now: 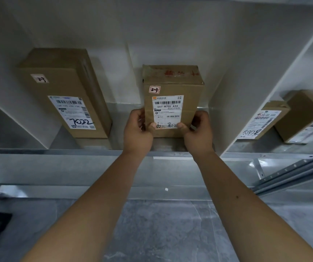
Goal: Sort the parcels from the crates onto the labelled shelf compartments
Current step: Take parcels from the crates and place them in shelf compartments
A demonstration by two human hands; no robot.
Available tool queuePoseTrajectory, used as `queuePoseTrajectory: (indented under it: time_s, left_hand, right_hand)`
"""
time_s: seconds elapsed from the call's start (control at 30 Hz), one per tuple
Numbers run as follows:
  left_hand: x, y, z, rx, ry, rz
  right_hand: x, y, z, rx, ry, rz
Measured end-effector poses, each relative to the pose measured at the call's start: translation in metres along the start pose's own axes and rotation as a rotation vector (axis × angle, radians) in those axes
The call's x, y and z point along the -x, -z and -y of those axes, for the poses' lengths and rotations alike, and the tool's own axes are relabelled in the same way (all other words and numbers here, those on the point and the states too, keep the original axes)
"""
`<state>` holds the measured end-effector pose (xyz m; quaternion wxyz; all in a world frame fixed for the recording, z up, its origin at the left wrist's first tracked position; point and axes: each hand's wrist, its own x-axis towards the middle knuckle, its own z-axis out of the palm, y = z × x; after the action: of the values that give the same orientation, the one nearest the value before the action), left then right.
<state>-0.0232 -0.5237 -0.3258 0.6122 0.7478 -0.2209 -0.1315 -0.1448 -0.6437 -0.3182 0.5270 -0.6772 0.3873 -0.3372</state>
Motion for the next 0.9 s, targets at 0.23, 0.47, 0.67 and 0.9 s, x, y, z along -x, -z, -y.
queuePoseTrajectory:
  time_s: [0.23, 0.47, 0.67, 0.9]
  left_hand:
    - [0.004, 0.007, -0.003, 0.159, 0.185, -0.065]
    - [0.058, 0.030, -0.013, 0.175, 0.184, -0.067]
    - [0.142, 0.062, -0.049, -0.029, 0.143, 0.018]
    - [0.250, 0.127, -0.075, -0.232, 0.052, 0.029]
  right_hand:
    - [0.006, 0.012, -0.010, -0.246, -0.210, -0.026]
    - [0.066, 0.036, 0.001, -0.213, -0.258, -0.092]
    - [0.136, 0.053, 0.037, -0.158, -0.273, 0.018]
    - [0.217, 0.049, 0.069, -0.043, -0.258, 0.237]
